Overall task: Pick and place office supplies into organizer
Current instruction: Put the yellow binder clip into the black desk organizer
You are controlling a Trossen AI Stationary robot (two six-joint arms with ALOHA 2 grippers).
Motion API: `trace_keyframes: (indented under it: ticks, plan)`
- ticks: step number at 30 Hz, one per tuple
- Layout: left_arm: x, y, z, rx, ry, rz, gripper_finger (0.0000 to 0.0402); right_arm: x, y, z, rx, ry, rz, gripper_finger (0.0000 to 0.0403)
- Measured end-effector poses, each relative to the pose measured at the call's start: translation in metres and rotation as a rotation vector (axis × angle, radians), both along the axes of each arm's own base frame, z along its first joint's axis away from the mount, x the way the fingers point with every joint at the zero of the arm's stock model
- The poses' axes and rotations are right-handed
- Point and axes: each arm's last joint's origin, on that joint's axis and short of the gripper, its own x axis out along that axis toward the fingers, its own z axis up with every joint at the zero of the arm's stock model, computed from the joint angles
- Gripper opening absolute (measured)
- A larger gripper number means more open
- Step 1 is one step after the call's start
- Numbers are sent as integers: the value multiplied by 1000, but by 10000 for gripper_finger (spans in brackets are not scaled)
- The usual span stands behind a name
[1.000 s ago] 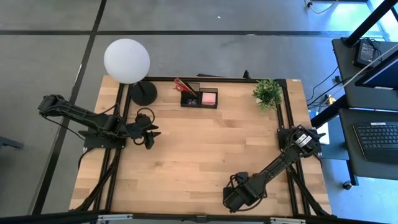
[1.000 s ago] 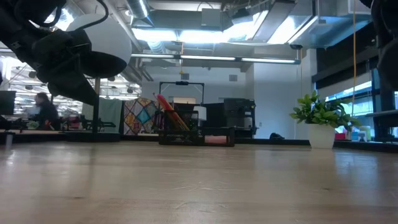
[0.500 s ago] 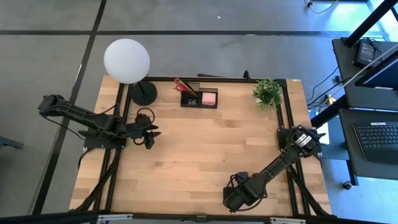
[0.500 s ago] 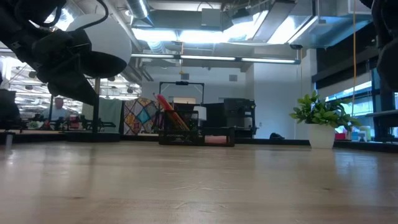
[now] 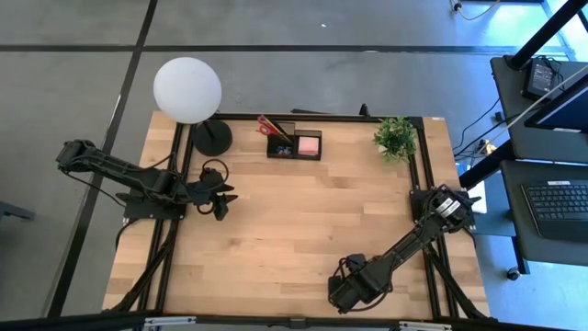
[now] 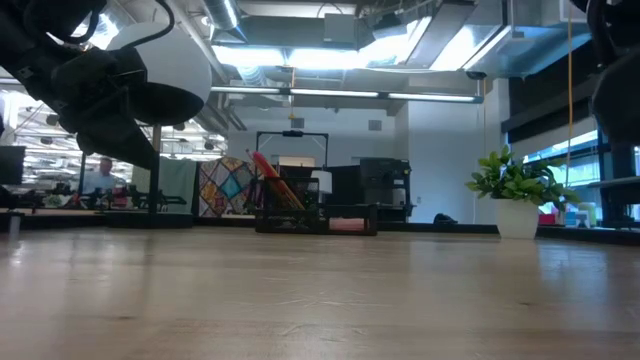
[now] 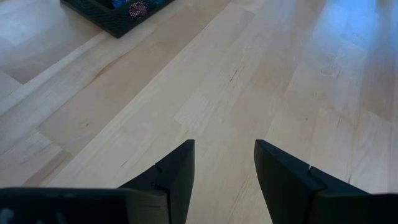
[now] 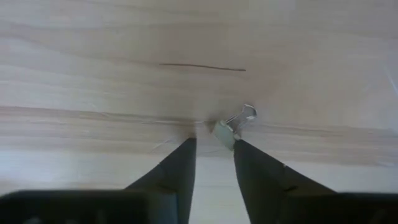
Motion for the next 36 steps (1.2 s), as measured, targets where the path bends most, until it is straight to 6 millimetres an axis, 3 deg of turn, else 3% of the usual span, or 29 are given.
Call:
trace_keyframes:
  ticks: [7, 16, 25, 36]
  plan:
    - [0, 0, 0, 0, 0, 0, 159, 0, 0, 0, 5, -5, 44, 87]
    - [0, 0, 0, 0, 0, 0, 159, 1, 2, 0, 51, 8, 54, 90]
    - [0, 0, 0, 0, 0, 0, 159, 4, 6, 6, 131, -38, 398, 113]
    - [0, 0, 0, 0, 0, 1, 159, -2, 9, 9, 196, 29, 506, 114]
